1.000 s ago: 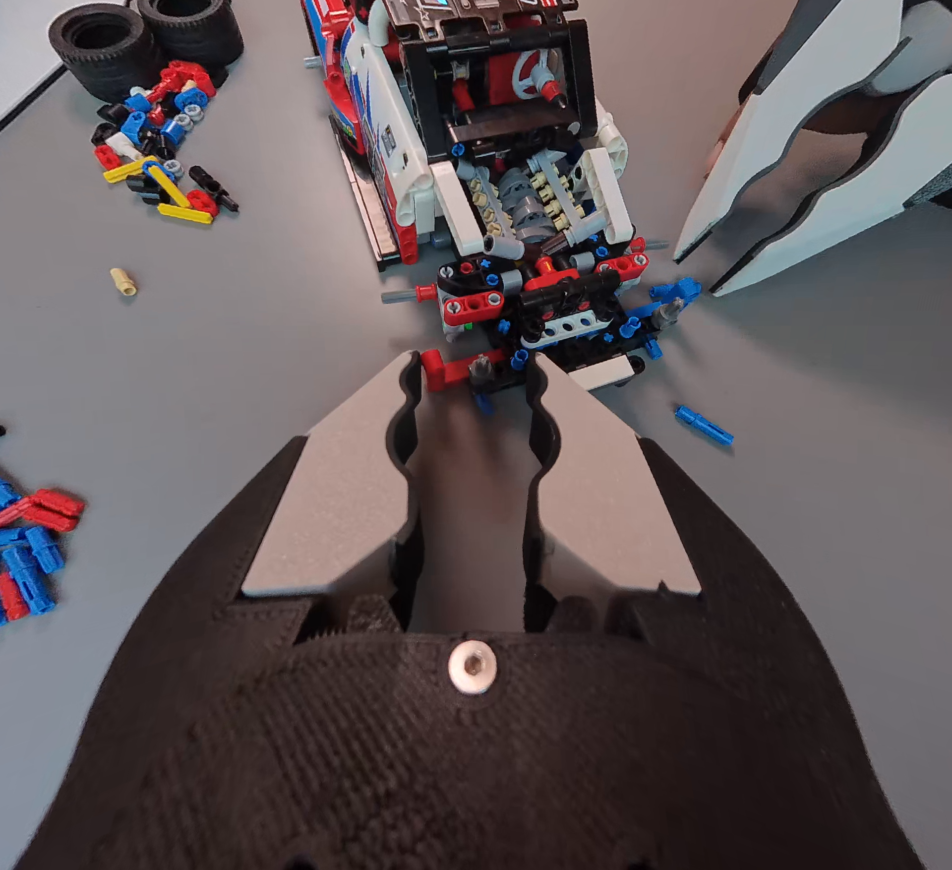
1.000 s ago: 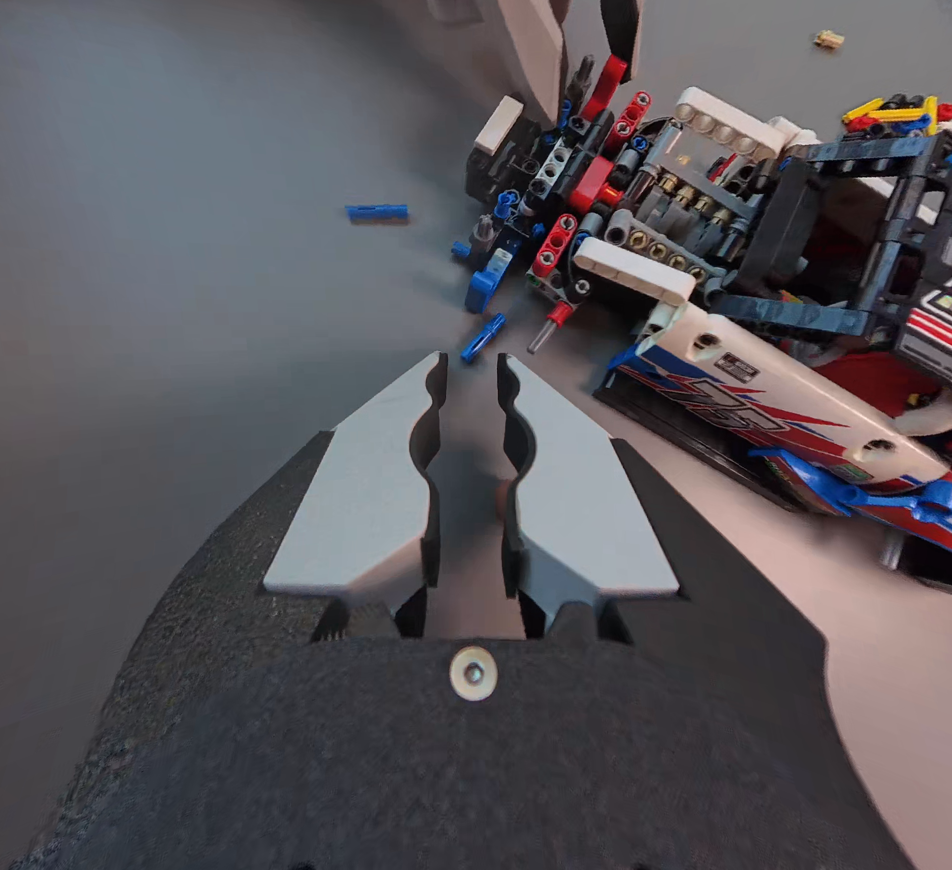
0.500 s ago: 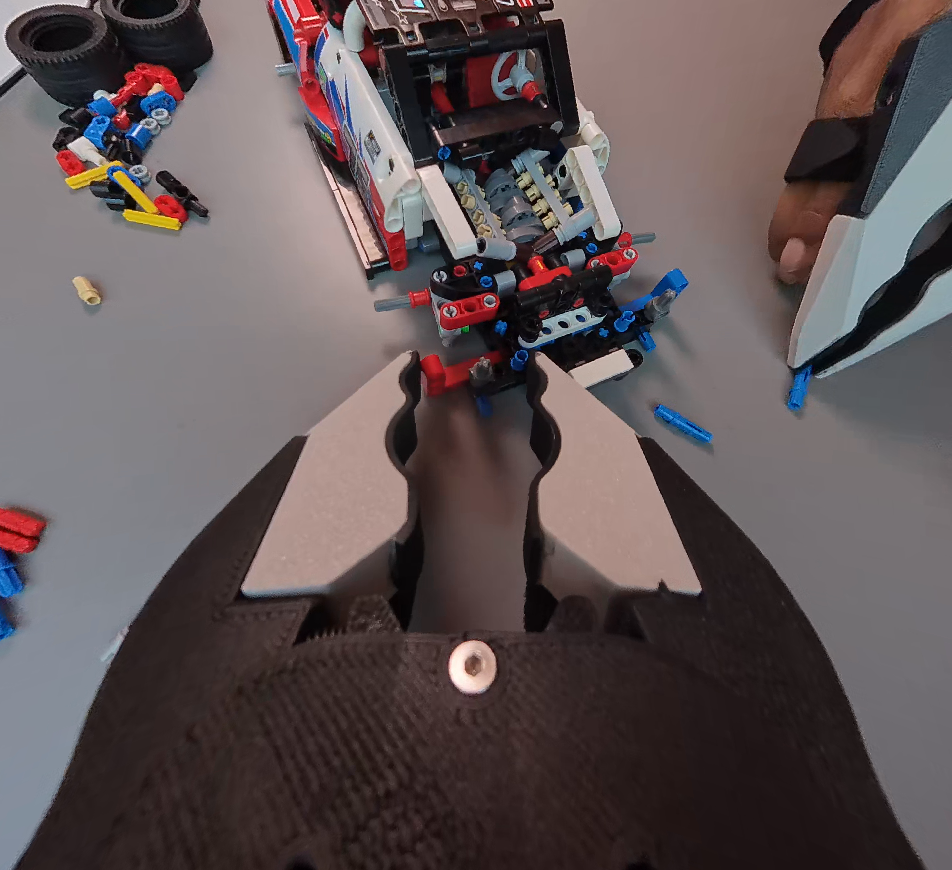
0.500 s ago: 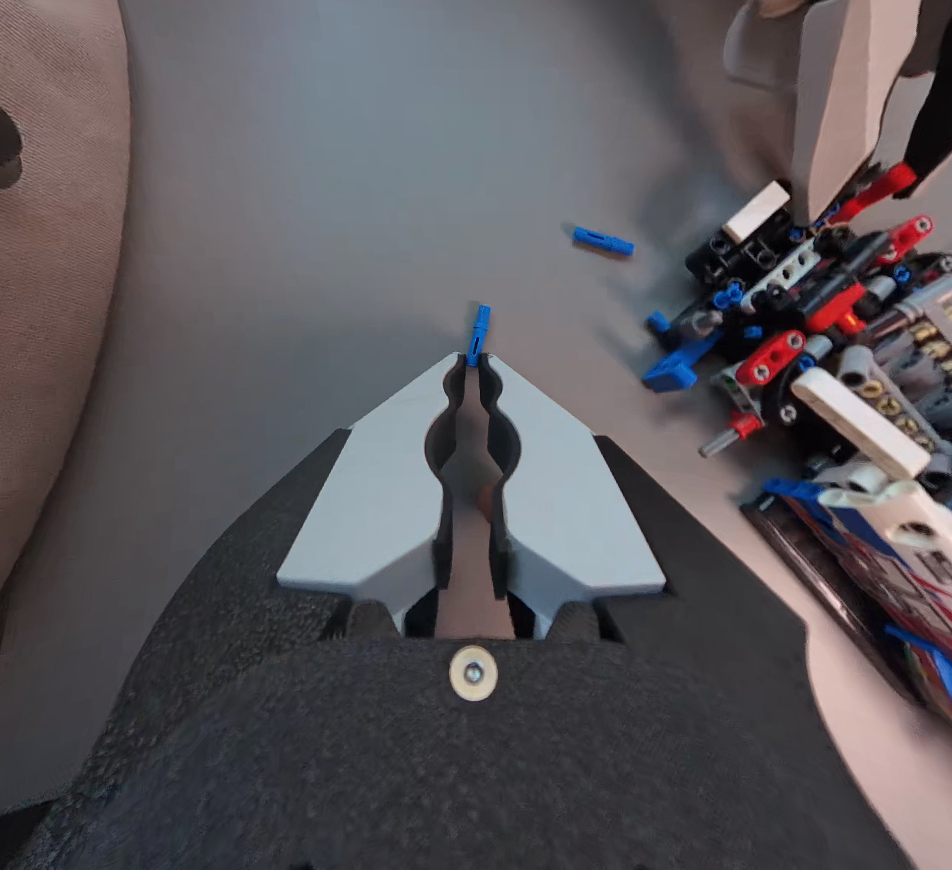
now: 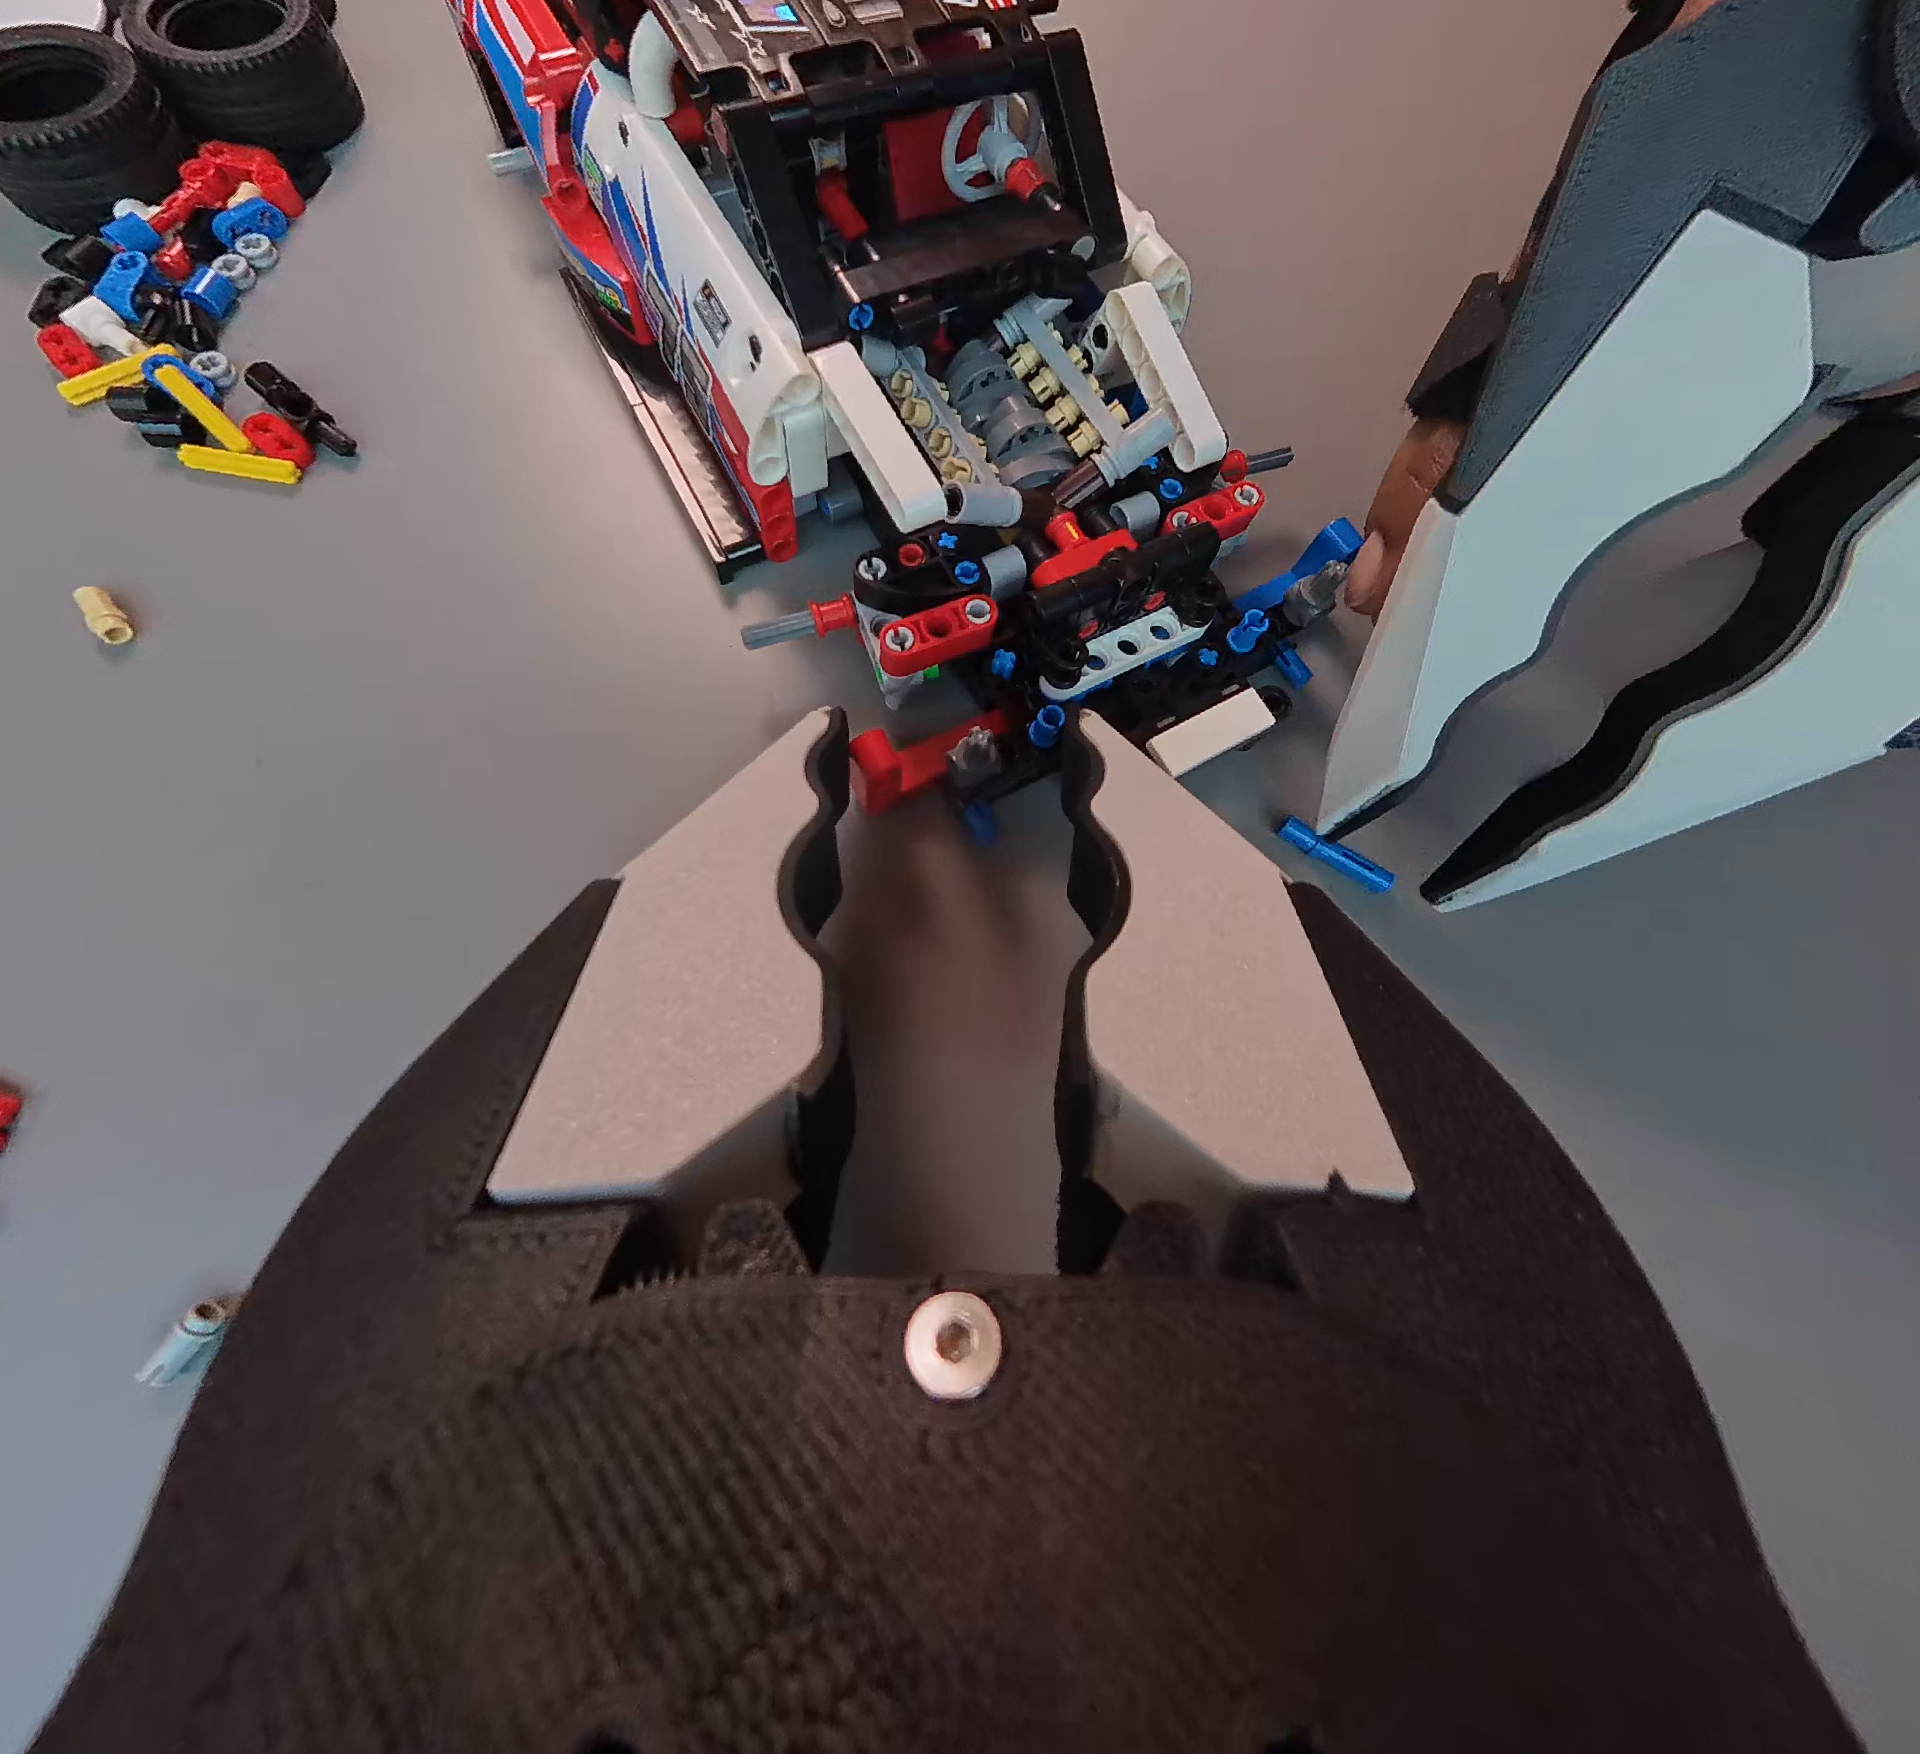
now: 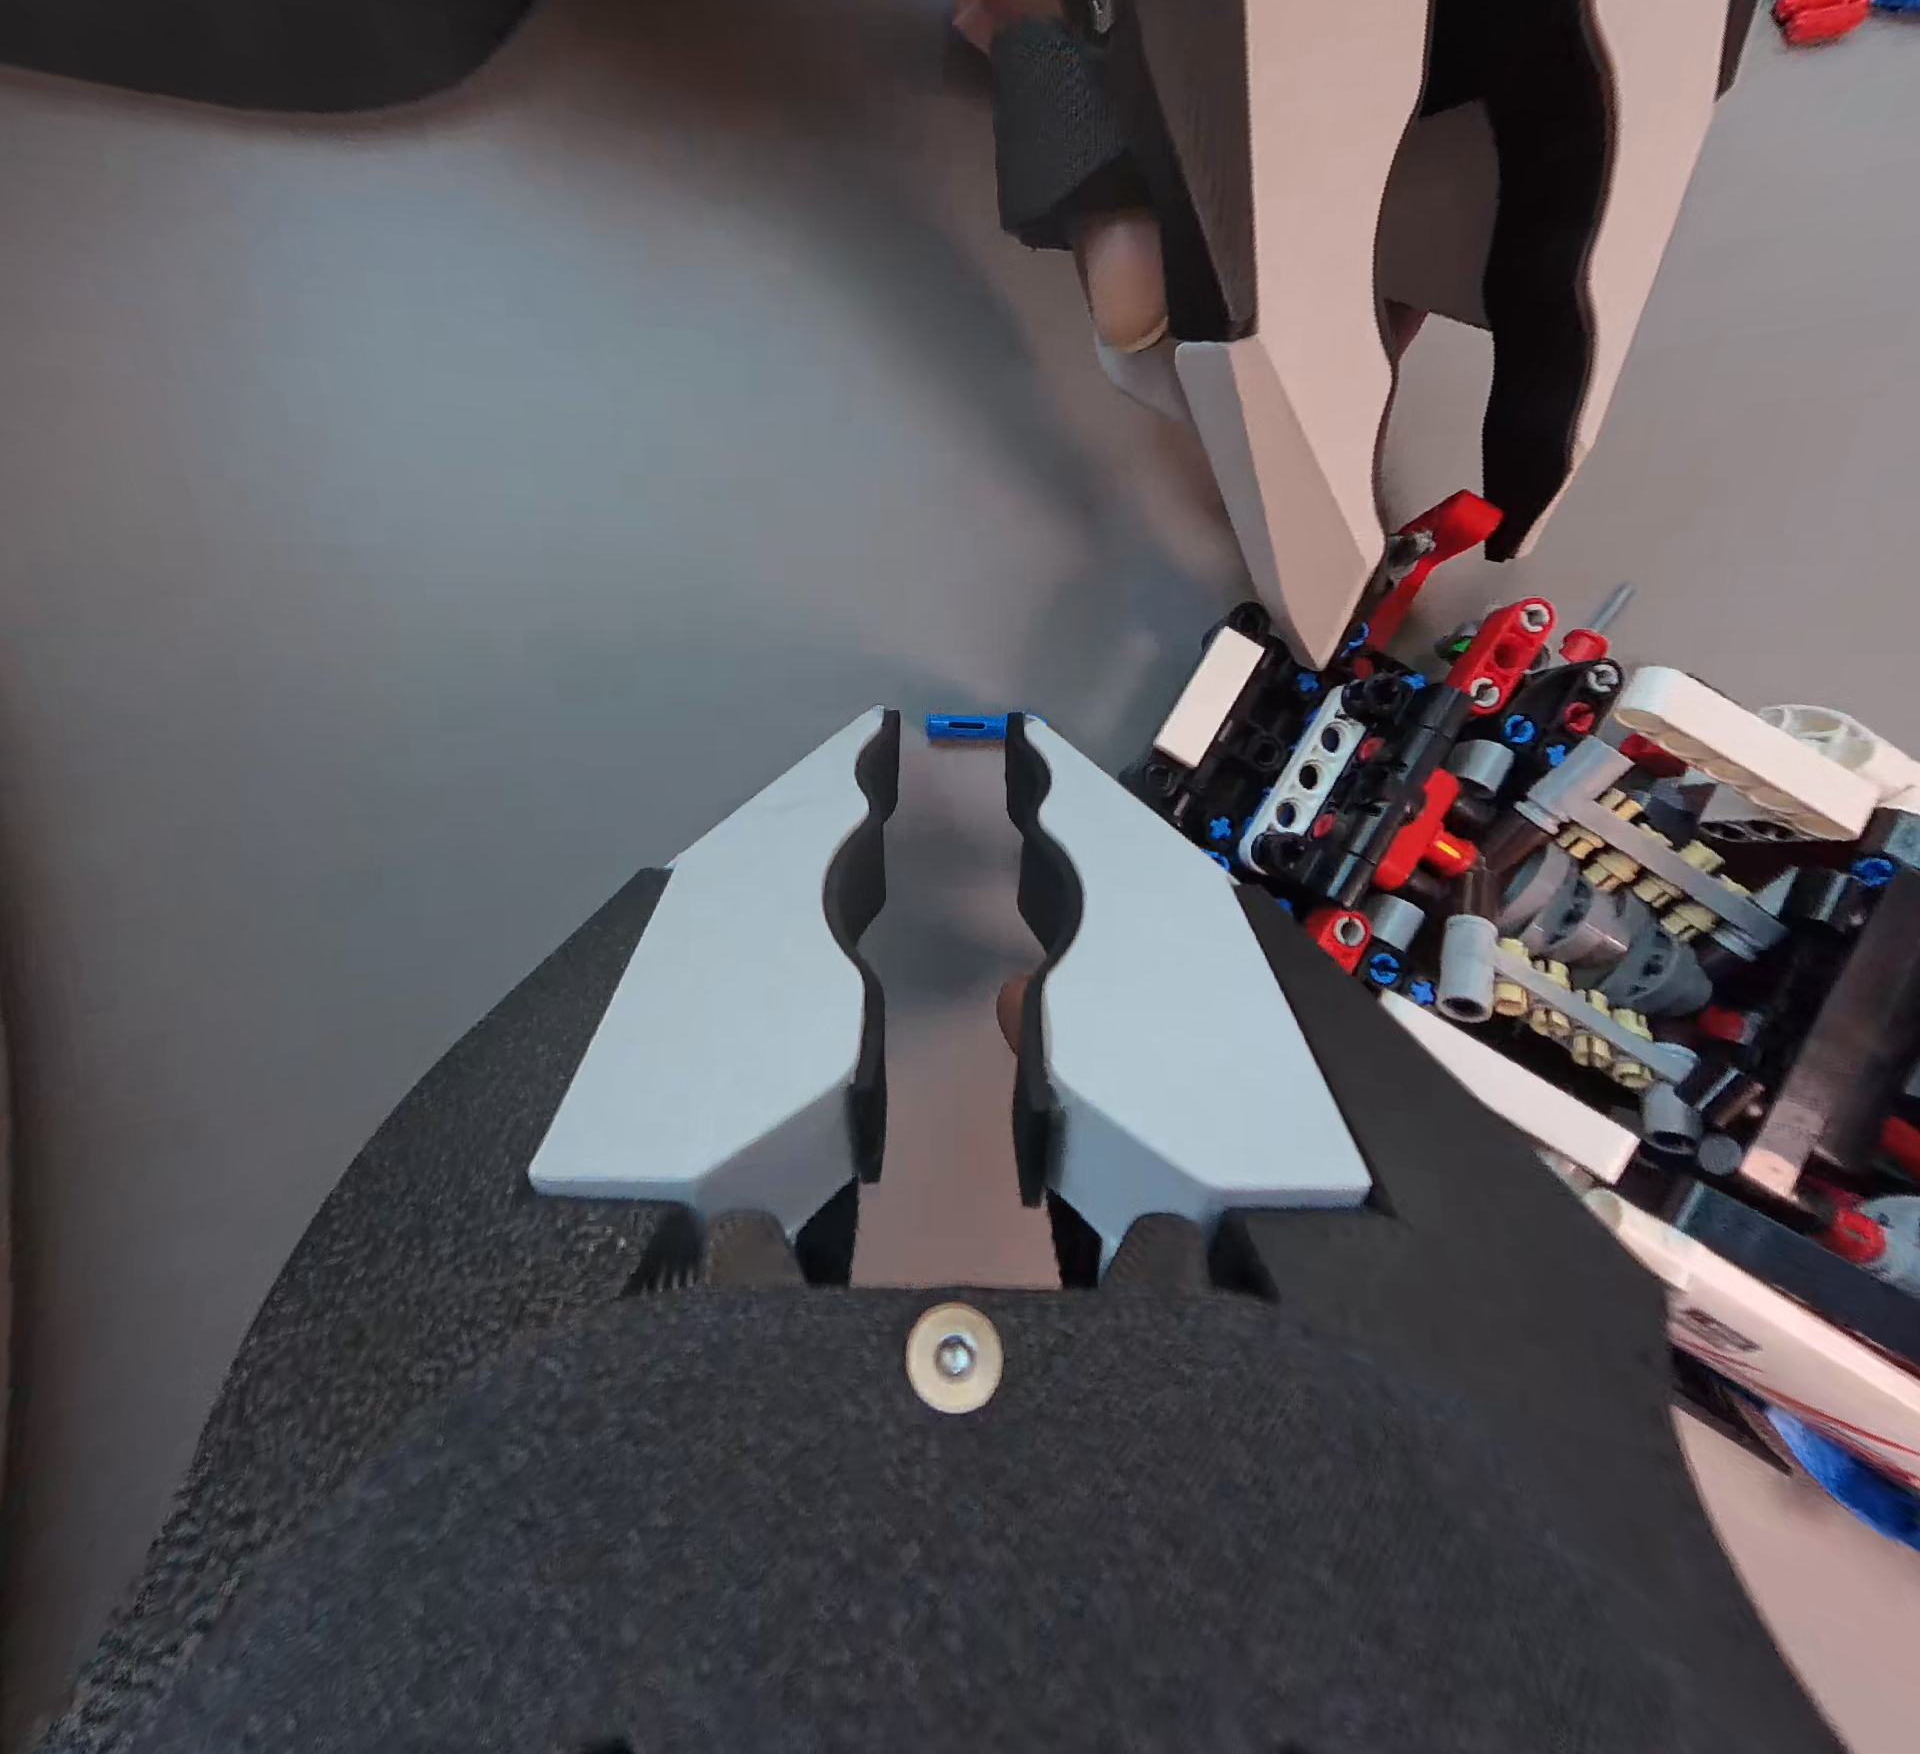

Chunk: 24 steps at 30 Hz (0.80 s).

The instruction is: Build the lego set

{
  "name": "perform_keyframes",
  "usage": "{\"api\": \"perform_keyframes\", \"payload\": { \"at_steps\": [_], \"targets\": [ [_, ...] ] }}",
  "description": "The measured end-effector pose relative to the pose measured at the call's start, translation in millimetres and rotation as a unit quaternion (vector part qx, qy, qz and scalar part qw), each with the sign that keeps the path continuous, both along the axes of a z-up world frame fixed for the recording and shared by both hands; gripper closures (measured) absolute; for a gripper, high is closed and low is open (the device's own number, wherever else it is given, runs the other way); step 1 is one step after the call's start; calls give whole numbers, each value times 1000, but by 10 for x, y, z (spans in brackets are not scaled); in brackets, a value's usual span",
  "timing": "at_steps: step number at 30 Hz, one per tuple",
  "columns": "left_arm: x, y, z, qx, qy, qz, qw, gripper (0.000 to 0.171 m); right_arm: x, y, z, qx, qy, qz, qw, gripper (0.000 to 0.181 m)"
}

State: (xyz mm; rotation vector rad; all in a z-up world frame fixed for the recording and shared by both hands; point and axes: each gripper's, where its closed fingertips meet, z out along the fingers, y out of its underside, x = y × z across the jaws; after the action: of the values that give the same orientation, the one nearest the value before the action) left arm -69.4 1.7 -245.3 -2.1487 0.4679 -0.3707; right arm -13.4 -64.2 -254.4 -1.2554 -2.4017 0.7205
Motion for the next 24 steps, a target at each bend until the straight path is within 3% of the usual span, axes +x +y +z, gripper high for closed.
{"api": "perform_keyframes", "payload": {
  "at_steps": [7, 12, 20, 24],
  "targets": [
    [7, -3, 0, -1, -1, -2, 1000, 132, -35, -11, -60, 28, -40, -7, 999, 166],
    [26, -15, -6, -1, 3, -9, 1000, 132, -60, -97, -68, 38, -41, 23, 998, 179],
    [51, -26, -11, 0, 10, -16, 1000, 132, -16, -339, -64, 24, -34, 88, 995, 179],
    [77, -35, -8, 0, 10, -21, 1000, 132, 25, -318, 129, -21, 0, 76, 997, 168]
  ]
}}
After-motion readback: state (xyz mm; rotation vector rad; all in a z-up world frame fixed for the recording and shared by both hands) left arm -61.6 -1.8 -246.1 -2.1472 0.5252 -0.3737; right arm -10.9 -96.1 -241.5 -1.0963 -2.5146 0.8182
